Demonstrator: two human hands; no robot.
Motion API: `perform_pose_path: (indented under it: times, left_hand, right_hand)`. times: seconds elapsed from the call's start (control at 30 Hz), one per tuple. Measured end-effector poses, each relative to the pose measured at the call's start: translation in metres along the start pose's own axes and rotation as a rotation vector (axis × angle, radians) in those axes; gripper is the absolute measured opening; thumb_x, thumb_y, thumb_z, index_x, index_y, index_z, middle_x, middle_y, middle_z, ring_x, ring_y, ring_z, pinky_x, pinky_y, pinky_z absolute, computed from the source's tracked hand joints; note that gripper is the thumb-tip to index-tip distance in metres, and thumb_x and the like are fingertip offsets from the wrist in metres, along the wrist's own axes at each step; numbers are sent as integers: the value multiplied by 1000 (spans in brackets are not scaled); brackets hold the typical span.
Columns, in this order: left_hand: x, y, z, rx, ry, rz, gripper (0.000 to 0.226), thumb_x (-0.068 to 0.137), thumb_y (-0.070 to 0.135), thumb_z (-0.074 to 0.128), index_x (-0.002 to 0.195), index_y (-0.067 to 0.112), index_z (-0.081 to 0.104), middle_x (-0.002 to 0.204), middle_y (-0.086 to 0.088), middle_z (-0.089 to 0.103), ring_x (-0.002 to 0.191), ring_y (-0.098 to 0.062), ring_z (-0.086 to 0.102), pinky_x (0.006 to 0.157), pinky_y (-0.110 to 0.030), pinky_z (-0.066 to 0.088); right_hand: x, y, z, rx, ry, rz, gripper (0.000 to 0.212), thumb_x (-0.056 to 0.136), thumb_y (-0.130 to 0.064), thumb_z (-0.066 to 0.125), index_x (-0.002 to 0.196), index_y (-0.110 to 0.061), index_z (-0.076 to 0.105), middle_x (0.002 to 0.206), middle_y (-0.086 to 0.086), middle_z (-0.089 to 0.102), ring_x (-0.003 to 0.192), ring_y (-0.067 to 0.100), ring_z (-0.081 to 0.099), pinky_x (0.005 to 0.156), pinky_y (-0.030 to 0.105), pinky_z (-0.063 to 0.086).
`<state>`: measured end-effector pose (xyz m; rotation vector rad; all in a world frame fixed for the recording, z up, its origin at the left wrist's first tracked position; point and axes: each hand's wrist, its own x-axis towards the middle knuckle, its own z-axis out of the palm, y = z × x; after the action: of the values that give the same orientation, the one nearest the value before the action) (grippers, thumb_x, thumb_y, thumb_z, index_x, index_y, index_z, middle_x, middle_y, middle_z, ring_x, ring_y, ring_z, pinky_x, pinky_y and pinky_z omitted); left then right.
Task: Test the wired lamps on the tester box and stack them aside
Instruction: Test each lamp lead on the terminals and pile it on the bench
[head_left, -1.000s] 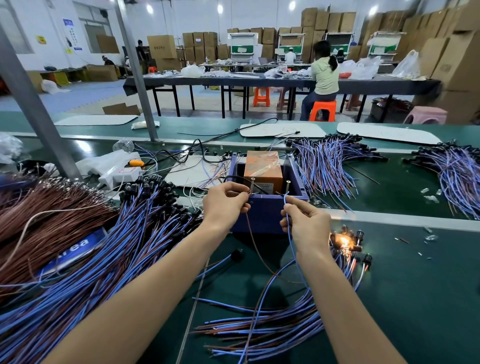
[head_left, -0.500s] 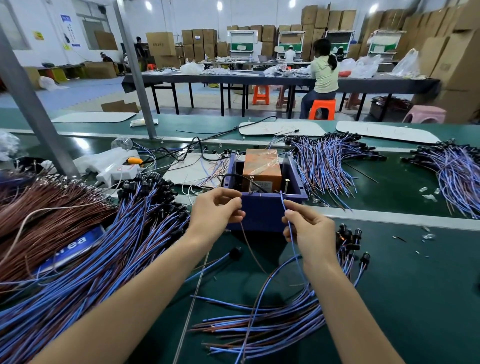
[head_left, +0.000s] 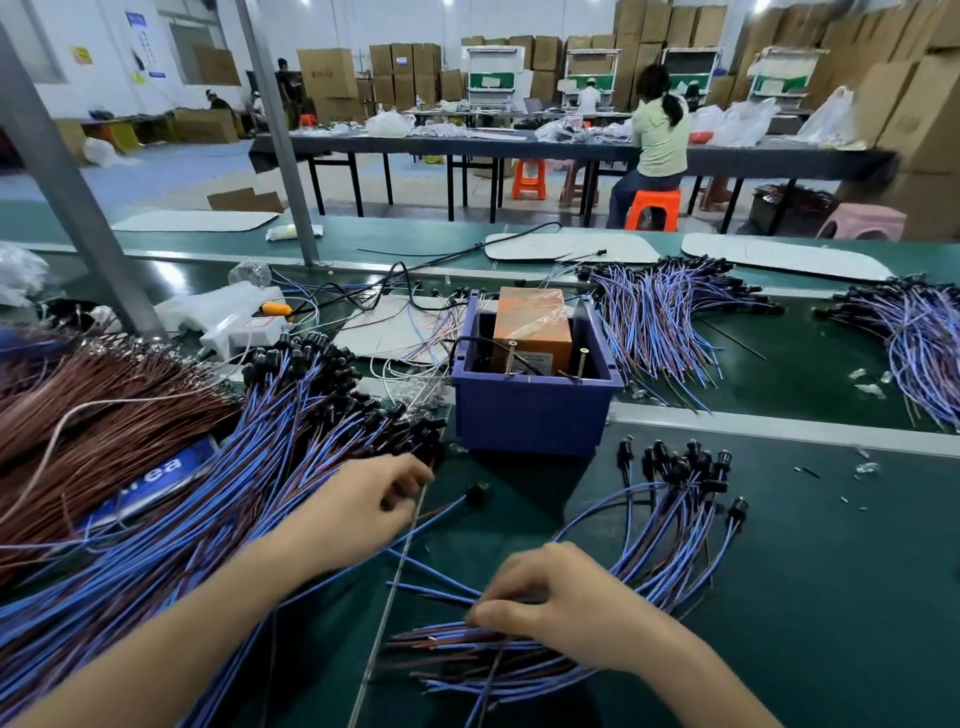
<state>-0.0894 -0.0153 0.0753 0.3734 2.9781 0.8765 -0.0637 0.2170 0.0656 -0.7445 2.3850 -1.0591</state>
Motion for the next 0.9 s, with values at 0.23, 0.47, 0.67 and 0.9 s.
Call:
perform_pose_path:
  times: [0.23,0.47,0.67,0.9]
  left_hand:
    - [5,-1,23,247,-11,-115,2,87,21,57,86,23,58,81,8,57,83,-15,57,76,-34,49]
    - [-2,46,14,-238,-16,70,11,90,12,63,88,22,67,63,4,66,48,-6,59,52,-18,48]
    - [-10,36,0,-314,-73,11,13,90,11,62,86,19,72,69,6,71,49,-6,52,53,-19,45]
    - [-20,26,-25,-499,-109,-55,13,86,7,67,80,14,74,68,-5,71,47,-8,50,47,-18,43]
  right_hand:
    - [14,-2,4,157,206,26,24,94,-28,58,115,-31,69,97,-5,74,88,5,66,85,25,52]
    - [26,-10,5,581,538,19,25,96,-14,55,107,-33,64,106,-8,71,90,15,68,75,26,57]
    - [13,18,-53,909,1055,82,30,93,13,45,86,-12,59,85,8,65,54,10,68,52,17,54]
    - [-15,68,-108,234,1028,369,31,93,9,43,102,-17,58,100,14,69,69,27,66,63,39,51]
